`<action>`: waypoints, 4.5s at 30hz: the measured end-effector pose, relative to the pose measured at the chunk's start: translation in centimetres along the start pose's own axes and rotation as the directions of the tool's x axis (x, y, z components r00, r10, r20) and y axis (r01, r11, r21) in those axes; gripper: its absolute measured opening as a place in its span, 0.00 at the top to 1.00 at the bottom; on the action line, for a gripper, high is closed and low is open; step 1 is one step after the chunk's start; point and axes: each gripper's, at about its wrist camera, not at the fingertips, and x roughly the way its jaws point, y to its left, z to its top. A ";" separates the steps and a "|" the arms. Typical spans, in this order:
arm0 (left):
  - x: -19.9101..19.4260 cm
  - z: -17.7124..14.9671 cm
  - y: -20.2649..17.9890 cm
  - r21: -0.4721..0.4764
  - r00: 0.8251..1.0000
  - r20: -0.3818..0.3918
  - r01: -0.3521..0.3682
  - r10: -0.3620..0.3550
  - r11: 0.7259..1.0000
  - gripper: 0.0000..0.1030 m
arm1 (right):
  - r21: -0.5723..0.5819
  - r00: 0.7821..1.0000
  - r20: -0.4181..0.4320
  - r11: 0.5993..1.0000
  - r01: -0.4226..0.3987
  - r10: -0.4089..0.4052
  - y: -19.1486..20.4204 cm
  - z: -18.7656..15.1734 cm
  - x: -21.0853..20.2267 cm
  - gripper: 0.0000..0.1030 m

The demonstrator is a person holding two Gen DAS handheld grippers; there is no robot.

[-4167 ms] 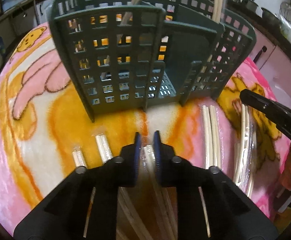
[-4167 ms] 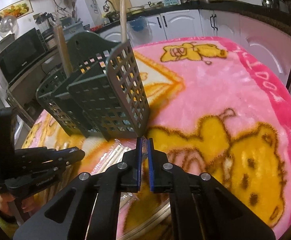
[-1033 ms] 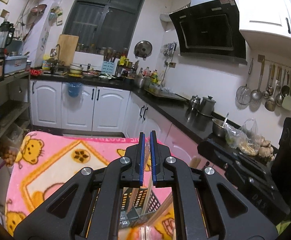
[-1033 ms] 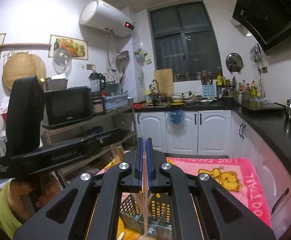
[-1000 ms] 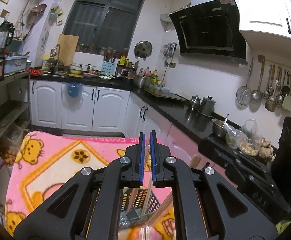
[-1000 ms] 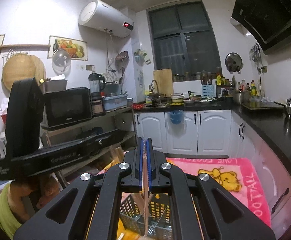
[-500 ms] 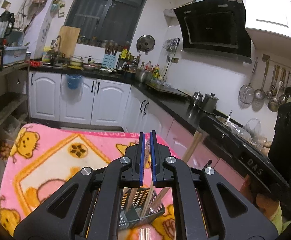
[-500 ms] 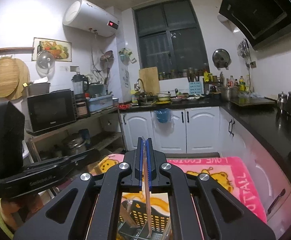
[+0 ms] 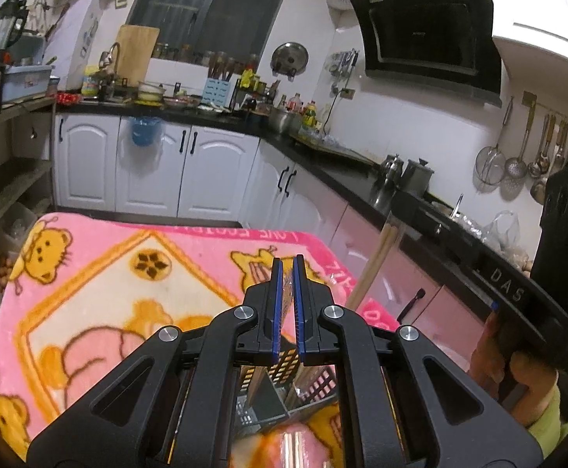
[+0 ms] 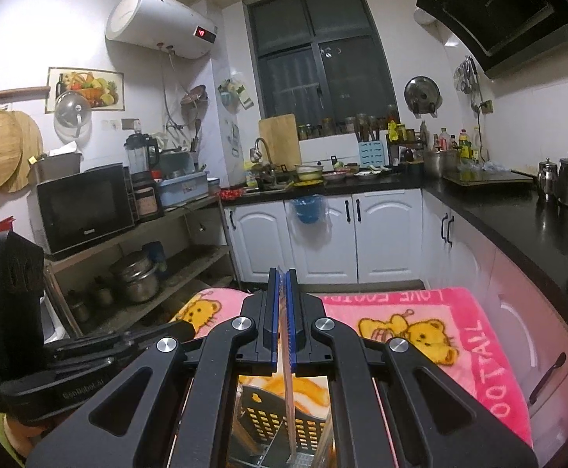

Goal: Organize utensils
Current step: 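Lift both held chopsticks and carry them above the green caddy, then open the right tool over the caddy while the left tool releases its chopsticks, then withdraw both open tools from the caddy and lower toward loose chopsticks, then close the left tool on a chopstick while the right tool grasps another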

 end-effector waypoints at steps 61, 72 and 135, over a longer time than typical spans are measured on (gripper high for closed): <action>-6.3 -10.3 0.6 0.008 0.988 -0.116 -0.106 0.107 0.994 0.38 | -0.003 0.976 -0.215 1.000 -0.023 0.022 1.5 -11.7 -8.1 0.52; -4.6 -13.6 0.6 0.000 0.977 -0.182 -0.116 0.114 0.993 0.35 | 0.016 0.960 -0.280 1.000 -0.005 0.010 0.3 -15.0 -8.3 0.52; 10.9 -20.0 -0.1 -0.046 0.831 -0.555 -0.066 0.029 0.997 0.84 | 0.109 0.778 -0.616 0.992 -0.071 0.123 -2.7 -25.6 -2.2 0.65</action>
